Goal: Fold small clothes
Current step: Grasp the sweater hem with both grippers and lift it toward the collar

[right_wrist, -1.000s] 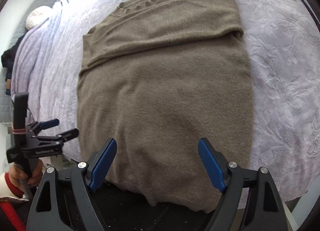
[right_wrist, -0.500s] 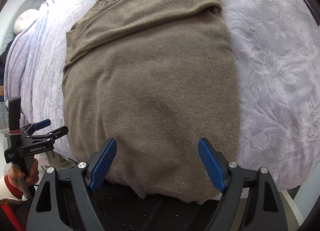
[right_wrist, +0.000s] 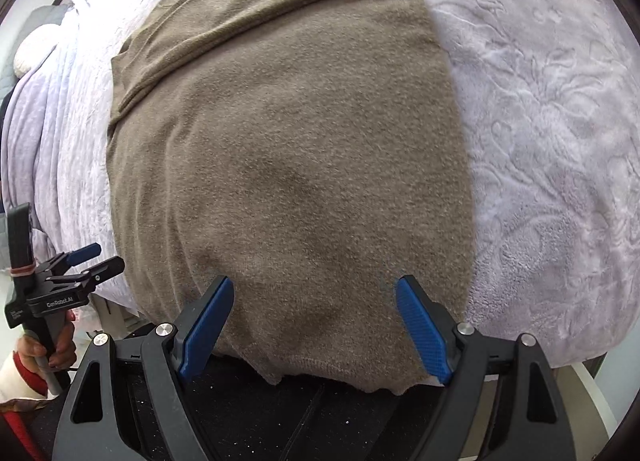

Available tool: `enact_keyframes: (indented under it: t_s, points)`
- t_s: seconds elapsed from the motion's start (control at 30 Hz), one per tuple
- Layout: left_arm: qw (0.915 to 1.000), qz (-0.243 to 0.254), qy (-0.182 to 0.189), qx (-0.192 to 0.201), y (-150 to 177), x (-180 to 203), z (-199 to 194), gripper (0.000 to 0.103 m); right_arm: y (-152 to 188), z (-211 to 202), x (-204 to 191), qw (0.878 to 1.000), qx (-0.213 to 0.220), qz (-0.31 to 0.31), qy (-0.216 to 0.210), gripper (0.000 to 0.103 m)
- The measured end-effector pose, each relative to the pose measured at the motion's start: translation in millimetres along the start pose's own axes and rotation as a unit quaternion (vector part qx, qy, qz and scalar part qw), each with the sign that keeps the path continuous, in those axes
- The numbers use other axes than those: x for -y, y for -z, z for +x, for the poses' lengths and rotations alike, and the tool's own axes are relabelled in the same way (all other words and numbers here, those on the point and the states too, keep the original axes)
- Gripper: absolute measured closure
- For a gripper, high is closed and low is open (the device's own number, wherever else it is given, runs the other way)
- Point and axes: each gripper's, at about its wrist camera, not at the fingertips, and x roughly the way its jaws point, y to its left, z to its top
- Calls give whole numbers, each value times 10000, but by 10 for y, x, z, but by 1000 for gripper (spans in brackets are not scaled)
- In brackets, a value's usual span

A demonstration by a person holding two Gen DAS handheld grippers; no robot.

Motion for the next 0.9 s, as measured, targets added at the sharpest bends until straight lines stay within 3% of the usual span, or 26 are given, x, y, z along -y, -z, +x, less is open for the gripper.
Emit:
enact_keyframes:
  t_s: [0.2, 0.53, 0.67, 0.9]
  points:
    - [9984, 384, 331, -252, 254, -181, 189, 3, 98, 10, 130, 9993, -194, -49, -312, 17]
    - [9859, 641, 1345, -764, 654, -314, 582, 3, 485, 118, 693, 9910, -767, 222, -1070, 17]
    - [9828, 645, 1550, -769, 839, -316, 683, 3, 572, 286, 759, 9881, -1039, 174, -1121, 17]
    - [9728, 388, 2124, -835, 1130, -347, 895, 3, 516, 536, 583, 9790, -1287, -126, -1575, 16]
